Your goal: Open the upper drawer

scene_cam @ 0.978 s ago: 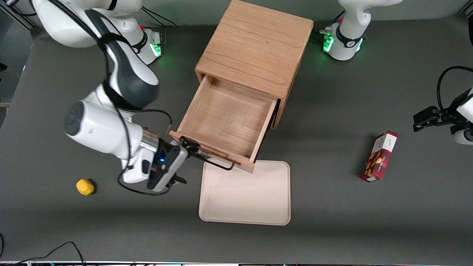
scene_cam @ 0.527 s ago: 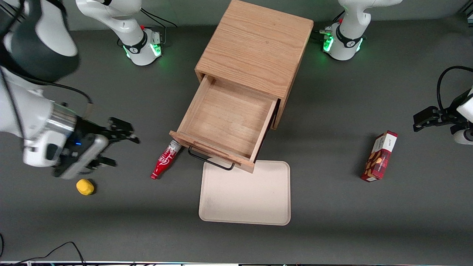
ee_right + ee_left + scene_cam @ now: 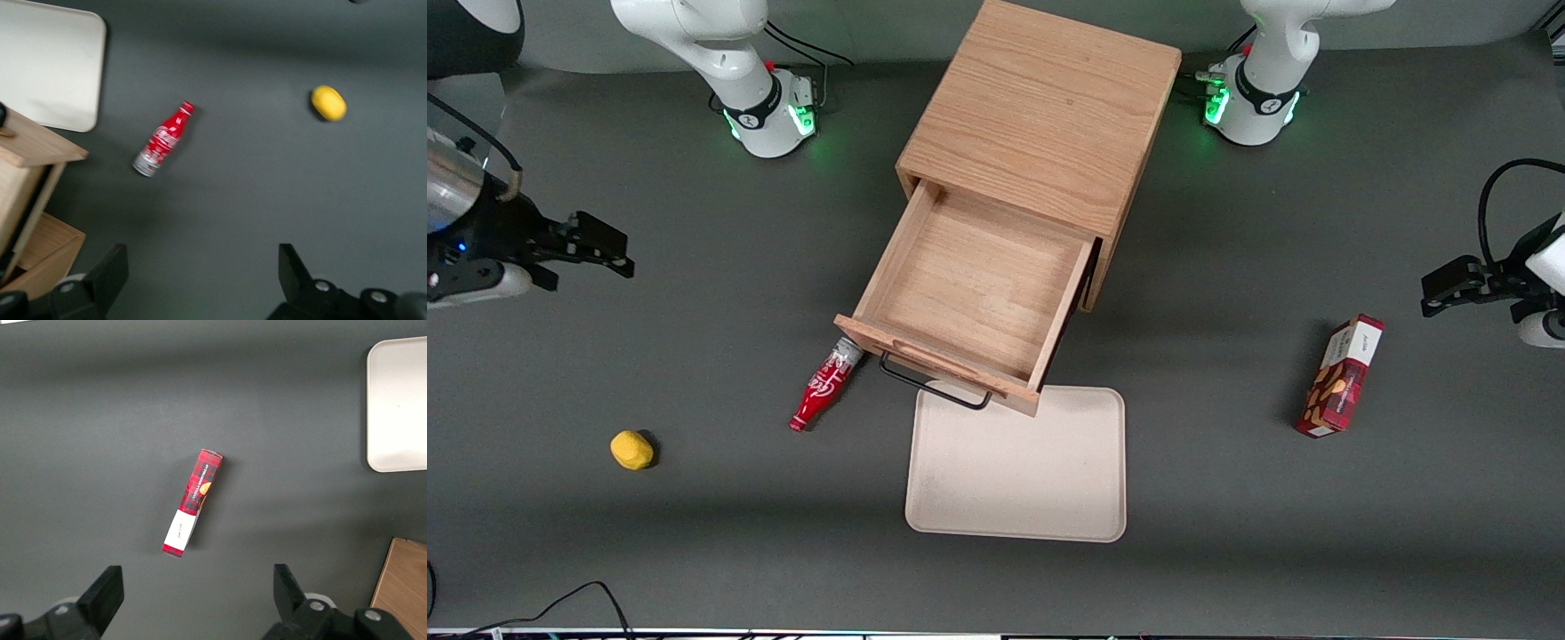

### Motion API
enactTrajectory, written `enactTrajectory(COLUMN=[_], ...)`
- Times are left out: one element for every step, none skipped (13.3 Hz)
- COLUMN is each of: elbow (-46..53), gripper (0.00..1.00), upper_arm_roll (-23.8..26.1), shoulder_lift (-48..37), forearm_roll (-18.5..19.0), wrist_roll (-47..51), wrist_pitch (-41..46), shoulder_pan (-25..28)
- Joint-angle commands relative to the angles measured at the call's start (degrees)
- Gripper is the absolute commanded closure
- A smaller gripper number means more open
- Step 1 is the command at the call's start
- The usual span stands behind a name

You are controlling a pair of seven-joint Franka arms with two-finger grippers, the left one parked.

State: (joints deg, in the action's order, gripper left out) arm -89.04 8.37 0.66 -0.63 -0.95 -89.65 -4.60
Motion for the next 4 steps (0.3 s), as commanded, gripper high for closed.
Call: enactTrajectory(elbow=[-3.7,-3.8,-3.7,-3.9], gripper=[0.00,0.00,0.00,0.00], upper_arm_roll=[0.2,0.3,0.4,0.4], shoulder_lift=[-2.6,-2.8,-2.8,-2.9], forearm_roll=[1.3,0.8,0.5,0.5], wrist_roll=[3.4,5.7,6.2,5.7], wrist_pitch=[-0.5,-0.5,-0.5,-0.5], shoulder_pan=[-1.2,-1.9,-2.1,-2.1])
